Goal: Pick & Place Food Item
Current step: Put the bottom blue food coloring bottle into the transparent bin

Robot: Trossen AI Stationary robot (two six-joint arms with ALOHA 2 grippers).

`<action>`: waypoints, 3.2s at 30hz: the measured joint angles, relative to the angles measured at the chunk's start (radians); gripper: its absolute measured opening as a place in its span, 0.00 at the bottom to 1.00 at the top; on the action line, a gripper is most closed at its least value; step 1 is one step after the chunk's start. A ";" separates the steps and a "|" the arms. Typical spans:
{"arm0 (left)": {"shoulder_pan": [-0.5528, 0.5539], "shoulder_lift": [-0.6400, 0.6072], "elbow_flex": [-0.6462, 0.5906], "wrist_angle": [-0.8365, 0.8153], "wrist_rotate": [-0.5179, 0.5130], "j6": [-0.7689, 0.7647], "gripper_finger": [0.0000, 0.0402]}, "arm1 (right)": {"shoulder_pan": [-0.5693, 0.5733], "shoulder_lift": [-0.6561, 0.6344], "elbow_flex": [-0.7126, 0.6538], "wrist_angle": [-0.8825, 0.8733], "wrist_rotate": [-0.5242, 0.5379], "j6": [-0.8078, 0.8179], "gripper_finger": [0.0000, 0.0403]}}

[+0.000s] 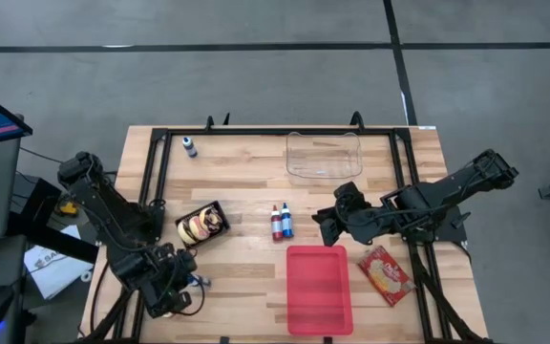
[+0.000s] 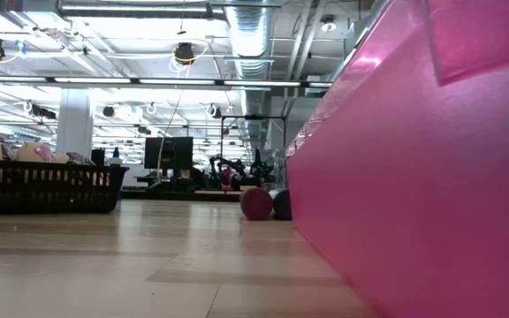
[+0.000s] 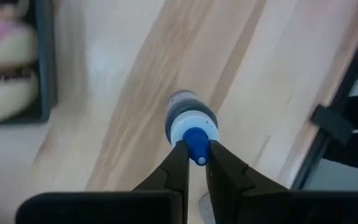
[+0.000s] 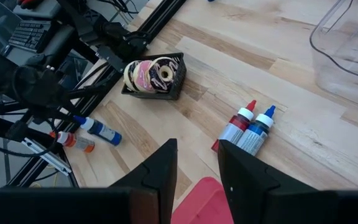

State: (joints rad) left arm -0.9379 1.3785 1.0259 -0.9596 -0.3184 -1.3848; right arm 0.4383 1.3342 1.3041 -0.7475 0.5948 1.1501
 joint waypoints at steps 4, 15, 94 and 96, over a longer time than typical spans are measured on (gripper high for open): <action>0.081 0.000 0.046 -0.001 -0.033 0.138 0.06 | -0.001 0.000 0.000 0.000 -0.003 0.002 0.27; 0.538 -0.002 0.206 0.041 -0.067 0.777 0.06 | -0.045 -0.011 0.000 -0.001 -0.002 -0.003 0.27; 1.433 0.827 1.030 0.113 0.364 1.904 0.07 | -0.222 -0.247 0.000 -0.349 0.064 0.073 0.27; 1.433 0.827 1.030 0.113 0.363 1.904 0.08 | -0.222 -0.247 0.000 -0.349 0.064 0.073 0.27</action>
State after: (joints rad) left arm 0.4953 2.2055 2.0560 -0.8471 0.0448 0.5194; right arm 0.2165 1.0874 1.3041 -1.0969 0.6587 1.2236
